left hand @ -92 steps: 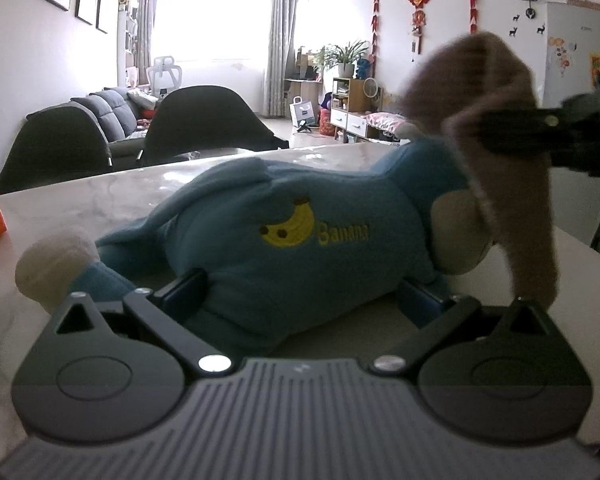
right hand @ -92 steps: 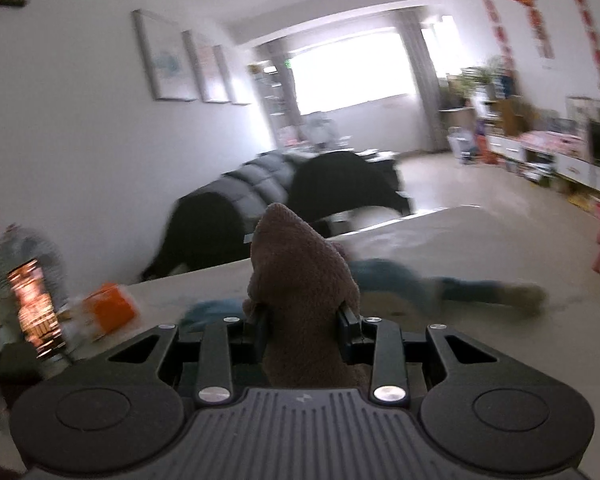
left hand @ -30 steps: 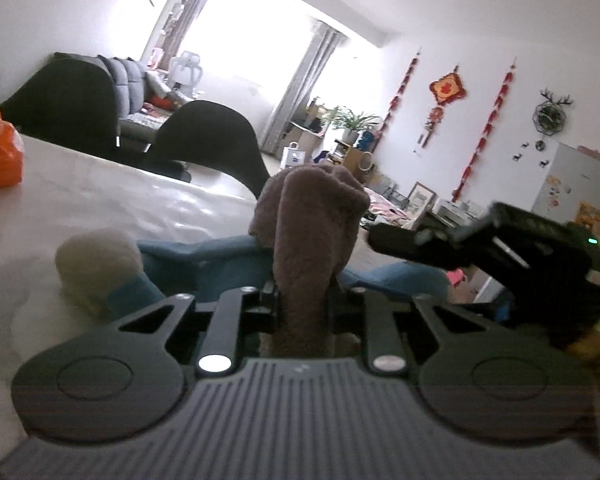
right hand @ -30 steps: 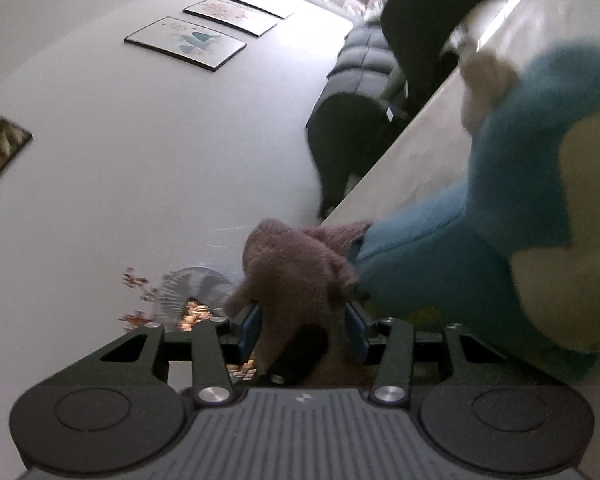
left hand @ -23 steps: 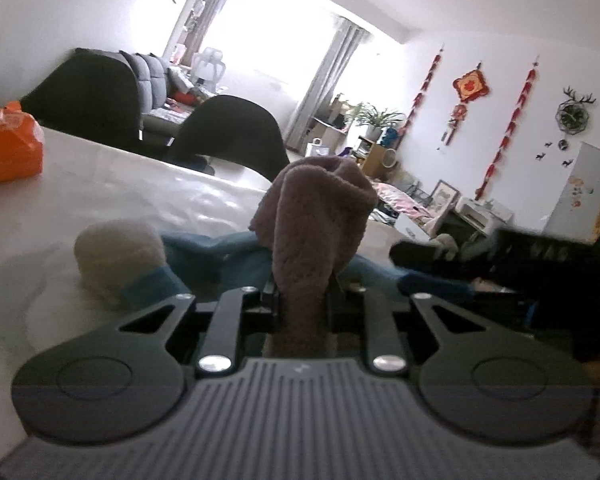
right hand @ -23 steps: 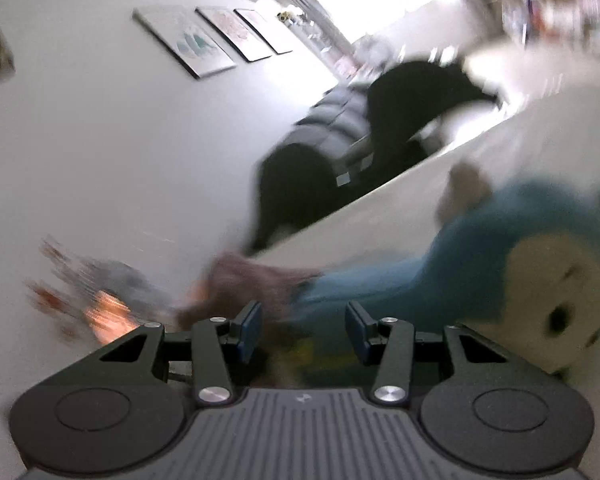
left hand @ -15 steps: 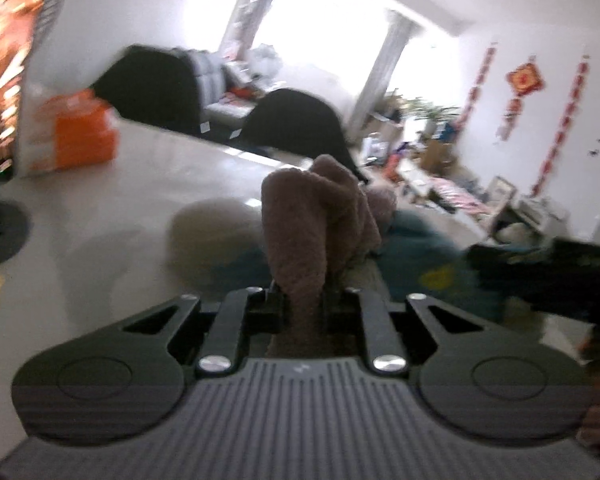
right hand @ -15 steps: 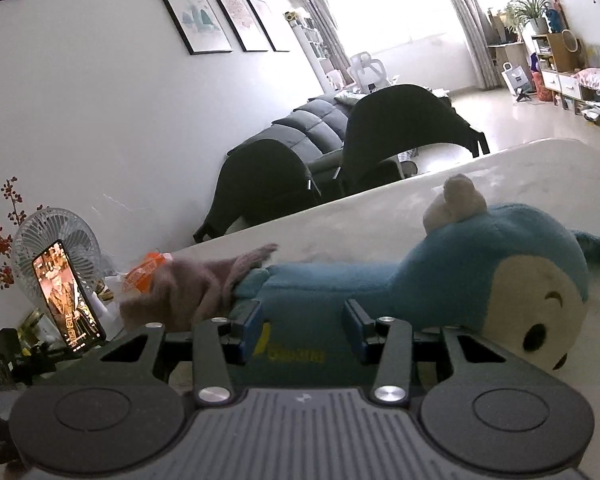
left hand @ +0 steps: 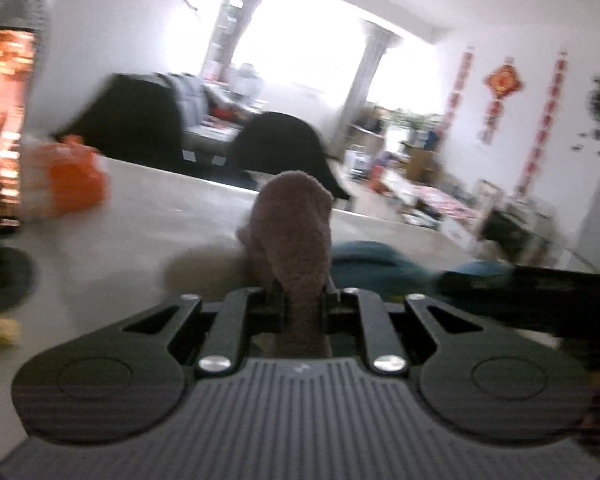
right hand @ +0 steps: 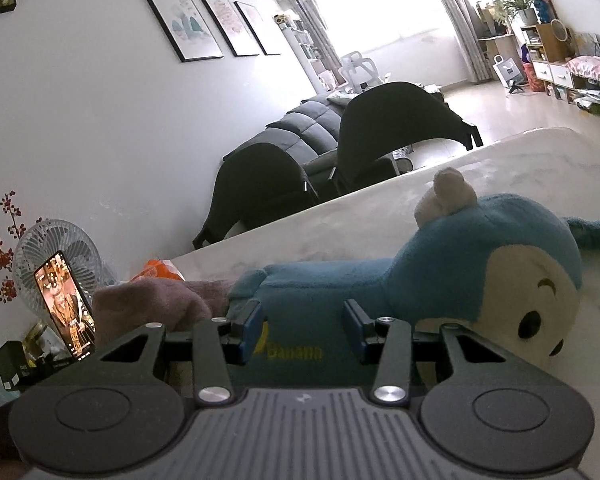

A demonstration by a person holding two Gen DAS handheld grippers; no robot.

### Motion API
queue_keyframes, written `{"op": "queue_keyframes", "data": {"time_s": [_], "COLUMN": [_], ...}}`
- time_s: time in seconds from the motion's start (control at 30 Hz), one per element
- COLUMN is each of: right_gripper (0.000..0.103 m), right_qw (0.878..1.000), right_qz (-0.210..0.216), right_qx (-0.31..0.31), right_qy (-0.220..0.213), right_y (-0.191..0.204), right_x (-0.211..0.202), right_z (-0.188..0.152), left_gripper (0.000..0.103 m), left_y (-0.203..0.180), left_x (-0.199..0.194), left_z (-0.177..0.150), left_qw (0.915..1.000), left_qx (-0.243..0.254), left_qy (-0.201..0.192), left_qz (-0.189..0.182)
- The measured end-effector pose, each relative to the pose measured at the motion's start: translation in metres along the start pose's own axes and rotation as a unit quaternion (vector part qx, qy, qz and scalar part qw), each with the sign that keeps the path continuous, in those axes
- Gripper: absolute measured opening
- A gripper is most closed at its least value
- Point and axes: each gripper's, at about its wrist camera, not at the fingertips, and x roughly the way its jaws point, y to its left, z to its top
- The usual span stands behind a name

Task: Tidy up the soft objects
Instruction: 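Rub the towel over the banana-print plush body with the right gripper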

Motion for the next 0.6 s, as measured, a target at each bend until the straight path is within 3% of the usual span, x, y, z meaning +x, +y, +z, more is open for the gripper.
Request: {"op": "queue_keyframes", "data": {"time_s": [0.1, 0.2, 0.33, 0.5, 0.6], "right_gripper": [0.047, 0.047, 0.047, 0.048, 0.048], "right_qw": [1.0, 1.0, 1.0, 1.0, 1.0], "right_qz": [0.0, -0.002, -0.004, -0.008, -0.009], "right_qx": [0.004, 0.003, 0.0, -0.002, -0.002], "right_qy": [0.001, 0.003, 0.003, 0.0, 0.0], "right_y": [-0.001, -0.001, 0.0, 0.004, 0.005], "right_x": [-0.001, -0.003, -0.004, -0.004, -0.005], "right_z": [-0.001, -0.001, -0.002, -0.002, -0.003], "left_gripper": [0.014, 0.014, 0.014, 0.014, 0.014], "left_y": [-0.01, -0.009, 0.002, 0.029, 0.033], "left_x": [0.018, 0.028, 0.021, 0.009, -0.002], "left_z": [-0.009, -0.018, -0.019, -0.021, -0.015], "left_qw": [0.9995, 0.9995, 0.9989, 0.9952, 0.9944], "left_qx": [0.006, 0.016, 0.026, 0.002, -0.014], "left_qy": [0.018, 0.025, 0.027, 0.028, 0.018], "left_qz": [-0.025, -0.012, 0.028, 0.094, 0.103]}}
